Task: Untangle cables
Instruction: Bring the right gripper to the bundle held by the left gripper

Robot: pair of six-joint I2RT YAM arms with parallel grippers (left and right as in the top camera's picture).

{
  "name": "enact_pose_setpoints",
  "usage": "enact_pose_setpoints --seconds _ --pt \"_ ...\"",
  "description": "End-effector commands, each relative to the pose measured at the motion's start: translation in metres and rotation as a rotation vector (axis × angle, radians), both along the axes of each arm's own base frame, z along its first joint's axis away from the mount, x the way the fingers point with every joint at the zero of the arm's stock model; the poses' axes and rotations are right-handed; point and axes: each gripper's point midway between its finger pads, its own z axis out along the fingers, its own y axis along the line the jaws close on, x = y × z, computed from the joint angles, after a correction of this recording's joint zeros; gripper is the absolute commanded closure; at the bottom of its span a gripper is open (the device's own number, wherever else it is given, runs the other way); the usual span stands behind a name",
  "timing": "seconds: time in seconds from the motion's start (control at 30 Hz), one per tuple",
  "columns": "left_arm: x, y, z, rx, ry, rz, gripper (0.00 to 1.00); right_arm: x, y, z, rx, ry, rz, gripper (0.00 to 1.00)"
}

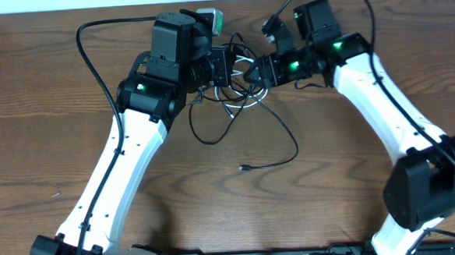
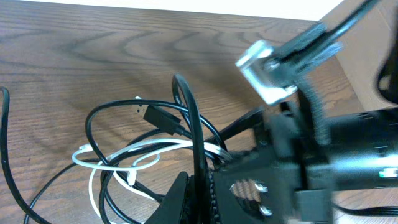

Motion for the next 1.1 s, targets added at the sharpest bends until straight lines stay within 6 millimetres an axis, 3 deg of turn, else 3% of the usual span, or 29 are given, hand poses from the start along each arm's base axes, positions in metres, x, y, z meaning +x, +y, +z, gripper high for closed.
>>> enact_pose_setpoints --seconds 0.0,0.03,0.07,0.17,0.3,0.47,0.53,0.6,0.7,0.73,0.8,0.9,1.07 --pt "0.001 0.000 0.007 -0.019 -0.012 -0.004 0.93 0.011 -0.004 -0.016 -0.045 -0.003 -0.027 0.86" --pt "0.002 0.003 0.008 -0.019 -0.014 0.004 0.93 0.016 -0.011 -0.020 -0.073 0.003 -0.068 0.96" --pt "0.003 0.007 0.010 -0.021 -0.018 0.013 0.92 0.022 -0.025 -0.027 -0.129 0.019 -0.149 0.99" --pt "0.009 0.030 0.021 -0.027 -0.044 0.067 0.93 0.037 -0.078 -0.046 -0.301 0.082 -0.427 0.99" --pt "0.014 0.086 0.037 0.019 -0.086 0.235 0.92 0.039 -0.143 -0.059 -0.457 0.133 -0.620 0.99" --pt "0.002 0.155 0.043 0.097 -0.072 0.441 0.93 0.036 -0.182 -0.063 -0.484 0.189 -0.693 0.99" --pt "-0.003 0.169 0.038 0.109 -0.038 0.475 0.93 0.037 -0.178 -0.062 -0.451 0.179 -0.634 0.99" --pt "-0.008 0.173 0.029 0.118 0.005 0.481 0.93 0.039 -0.152 -0.055 -0.357 0.125 -0.444 0.99" --pt "-0.012 0.149 0.019 0.093 0.037 0.352 0.93 0.033 -0.111 -0.037 -0.200 0.044 -0.201 0.99" --pt "-0.011 0.129 0.017 0.077 0.026 0.245 0.90 0.023 -0.092 -0.027 -0.138 -0.010 -0.061 0.99" --pt "-0.008 0.111 0.016 0.053 0.015 0.163 0.72 0.010 -0.075 -0.022 -0.095 -0.044 0.060 0.99" --pt "-0.004 0.087 0.013 0.020 0.005 0.066 0.46 -0.002 -0.068 -0.024 -0.107 -0.041 0.123 0.99" --pt "-0.002 0.045 -0.007 0.010 0.015 -0.099 0.34 -0.014 -0.065 -0.028 -0.124 -0.034 0.181 0.99"
